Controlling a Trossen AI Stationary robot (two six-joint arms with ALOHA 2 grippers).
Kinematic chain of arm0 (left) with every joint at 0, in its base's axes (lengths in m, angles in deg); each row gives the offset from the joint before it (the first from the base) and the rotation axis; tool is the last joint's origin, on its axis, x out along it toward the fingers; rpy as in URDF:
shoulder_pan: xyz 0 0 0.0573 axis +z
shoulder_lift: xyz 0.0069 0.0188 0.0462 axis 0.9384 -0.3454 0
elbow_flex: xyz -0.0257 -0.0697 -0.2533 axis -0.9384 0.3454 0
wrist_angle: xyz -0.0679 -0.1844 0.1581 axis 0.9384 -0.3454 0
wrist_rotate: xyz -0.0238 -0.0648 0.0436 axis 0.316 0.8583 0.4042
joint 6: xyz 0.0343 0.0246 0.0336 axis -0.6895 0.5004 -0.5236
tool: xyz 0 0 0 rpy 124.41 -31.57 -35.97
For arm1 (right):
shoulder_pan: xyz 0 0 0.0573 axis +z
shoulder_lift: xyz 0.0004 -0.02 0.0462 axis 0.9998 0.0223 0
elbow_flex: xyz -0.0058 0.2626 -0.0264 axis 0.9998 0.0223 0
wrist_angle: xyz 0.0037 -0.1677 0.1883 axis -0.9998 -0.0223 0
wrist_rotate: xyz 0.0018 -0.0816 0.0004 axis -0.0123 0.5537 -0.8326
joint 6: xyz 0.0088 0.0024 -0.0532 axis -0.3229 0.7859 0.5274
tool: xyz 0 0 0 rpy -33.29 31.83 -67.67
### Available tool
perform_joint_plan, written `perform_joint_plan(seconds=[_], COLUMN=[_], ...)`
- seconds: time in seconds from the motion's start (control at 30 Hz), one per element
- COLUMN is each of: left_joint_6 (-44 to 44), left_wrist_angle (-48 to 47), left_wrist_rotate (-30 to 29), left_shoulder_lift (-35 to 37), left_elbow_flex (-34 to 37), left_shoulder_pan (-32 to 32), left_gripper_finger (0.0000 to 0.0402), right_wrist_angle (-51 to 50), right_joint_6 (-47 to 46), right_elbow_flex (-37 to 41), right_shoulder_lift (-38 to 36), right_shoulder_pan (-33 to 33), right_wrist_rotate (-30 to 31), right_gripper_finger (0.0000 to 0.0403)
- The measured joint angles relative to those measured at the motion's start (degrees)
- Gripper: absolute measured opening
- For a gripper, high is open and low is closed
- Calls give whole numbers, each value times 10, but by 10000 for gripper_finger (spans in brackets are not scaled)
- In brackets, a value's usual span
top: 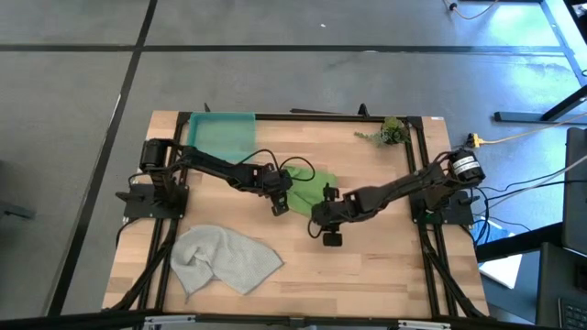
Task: Roll microfiber towels into tight, uniform cylinder then place into a basket
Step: Roll the green towel
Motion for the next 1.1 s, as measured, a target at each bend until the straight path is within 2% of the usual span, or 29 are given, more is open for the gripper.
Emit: perform_joint_plan(seconds=[0.1, 0.23, 0.47, 0.73, 0.83, 1.0, 1.1], left_joint_6=[0, 0, 0, 0, 0, 0, 0], left_wrist_angle=[0, 0, 0, 0, 0, 0, 0], left_wrist_rotate=[0, 0, 0, 0, 0, 0, 0], left_shoulder_lift=[0, 0, 0, 0, 0, 0, 0], left_elbow_flex=[0, 0, 0, 0, 0, 0, 0], left_shoulder_pan=[0, 0, 0, 0, 0, 0, 0], left_gripper_finger=[0, 0, 0, 0, 0, 0, 0], right_wrist_angle=[30, 30, 34, 30, 29, 3, -22], right_joint_6=[-12, -14, -28, -27, -27, -19, -11], right_elbow_flex=[15, 22, 23, 23, 23, 8, -8], right_shoulder_lift=[0, 0, 1, 38, 38, 35, 35], right_shoulder_pan=[6, 14, 15, 15, 15, 12, 3], right_wrist_rotate=[9, 63, 58, 80, 101, 119, 120], right_gripper_finger=[135, 135, 135, 132, 106, 15, 13])
